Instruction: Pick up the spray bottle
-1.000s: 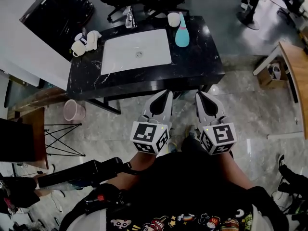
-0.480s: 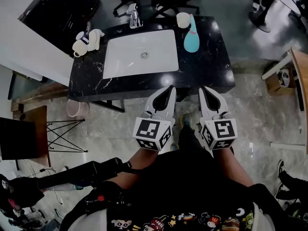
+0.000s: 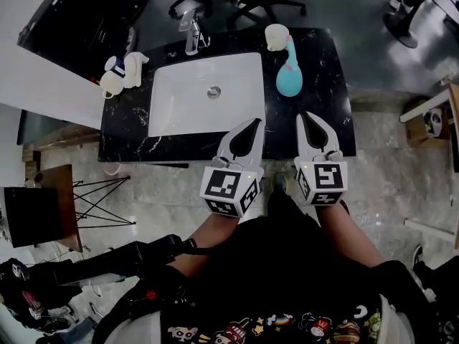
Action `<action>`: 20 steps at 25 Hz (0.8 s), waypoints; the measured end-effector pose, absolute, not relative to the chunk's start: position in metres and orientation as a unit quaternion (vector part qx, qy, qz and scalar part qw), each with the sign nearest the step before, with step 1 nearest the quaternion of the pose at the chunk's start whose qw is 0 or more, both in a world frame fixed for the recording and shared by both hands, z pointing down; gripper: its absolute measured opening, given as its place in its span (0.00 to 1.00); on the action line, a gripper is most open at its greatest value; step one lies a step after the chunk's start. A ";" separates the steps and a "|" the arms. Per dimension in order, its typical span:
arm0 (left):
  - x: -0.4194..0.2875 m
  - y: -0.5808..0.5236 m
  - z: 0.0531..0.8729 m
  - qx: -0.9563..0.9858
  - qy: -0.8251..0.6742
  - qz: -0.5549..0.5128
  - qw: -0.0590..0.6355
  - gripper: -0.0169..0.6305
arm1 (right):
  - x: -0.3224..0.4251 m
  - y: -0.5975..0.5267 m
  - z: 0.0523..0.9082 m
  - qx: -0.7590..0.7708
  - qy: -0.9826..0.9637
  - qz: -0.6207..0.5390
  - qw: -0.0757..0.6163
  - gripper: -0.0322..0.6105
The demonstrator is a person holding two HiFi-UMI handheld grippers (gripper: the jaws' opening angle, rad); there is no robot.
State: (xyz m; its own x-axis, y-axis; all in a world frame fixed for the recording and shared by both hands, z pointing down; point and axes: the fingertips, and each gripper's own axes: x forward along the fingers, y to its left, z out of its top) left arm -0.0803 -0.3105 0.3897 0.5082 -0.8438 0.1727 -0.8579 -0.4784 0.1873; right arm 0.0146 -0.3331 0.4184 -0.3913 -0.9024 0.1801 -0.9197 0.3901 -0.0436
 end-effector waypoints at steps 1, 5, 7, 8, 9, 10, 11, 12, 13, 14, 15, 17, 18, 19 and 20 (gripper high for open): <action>-0.078 -0.319 0.391 0.860 -0.494 0.031 0.125 0.03 | 0.015 -0.344 0.421 0.550 -0.830 0.067 0.064 0.12; -0.071 -0.348 0.397 0.860 -0.492 0.040 0.127 0.03 | 0.014 -0.382 0.430 0.557 -0.825 0.063 0.068 0.22; -0.070 -0.358 0.401 0.861 -0.490 0.045 0.129 0.03 | 0.012 -0.396 0.434 0.559 -0.824 0.063 0.069 0.24; -0.070 -0.362 0.403 0.861 -0.490 0.048 0.130 0.03 | 0.011 -0.402 0.436 0.560 -0.823 0.063 0.069 0.25; -0.070 -0.366 0.405 0.861 -0.489 0.050 0.131 0.03 | 0.011 -0.408 0.438 0.562 -0.822 0.063 0.070 0.27; -0.070 -0.370 0.407 0.861 -0.489 0.052 0.132 0.03 | 0.010 -0.415 0.439 0.564 -0.820 0.062 0.071 0.29; -0.070 -0.374 0.409 0.861 -0.489 0.053 0.134 0.03 | 0.010 -0.421 0.440 0.566 -0.819 0.061 0.072 0.31; -0.070 -0.379 0.410 0.860 -0.488 0.054 0.135 0.03 | 0.009 -0.427 0.441 0.568 -0.817 0.059 0.074 0.33; -0.070 -0.383 0.411 0.860 -0.488 0.054 0.137 0.03 | 0.008 -0.433 0.441 0.569 -0.817 0.057 0.075 0.35; -0.070 -0.387 0.413 0.860 -0.488 0.055 0.139 0.03 | 0.008 -0.438 0.441 0.570 -0.816 0.055 0.076 0.37; -0.070 -0.390 0.414 0.860 -0.487 0.056 0.141 0.03 | 0.007 -0.443 0.441 0.571 -0.816 0.054 0.076 0.37; -0.070 -0.395 0.413 0.859 -0.488 0.057 0.141 0.03 | 0.007 -0.449 0.442 0.570 -0.816 0.054 0.076 0.38; -0.071 -0.397 0.411 0.859 -0.489 0.057 0.139 0.03 | 0.005 -0.452 0.442 0.568 -0.818 0.053 0.075 0.38; -0.072 -0.400 0.410 0.859 -0.490 0.056 0.136 0.03 | 0.004 -0.455 0.442 0.566 -0.819 0.050 0.075 0.39; -0.073 -0.402 0.410 0.860 -0.490 0.054 0.133 0.03 | 0.002 -0.458 0.442 0.565 -0.820 0.047 0.077 0.39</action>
State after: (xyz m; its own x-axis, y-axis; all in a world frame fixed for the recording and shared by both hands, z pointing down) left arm -0.0729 -0.4023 0.4099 0.5135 -0.8284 0.2236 -0.8573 -0.4839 0.1759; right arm 0.0018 -0.4582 0.4419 -0.3504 -0.9193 0.1791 -0.9338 0.3577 0.0087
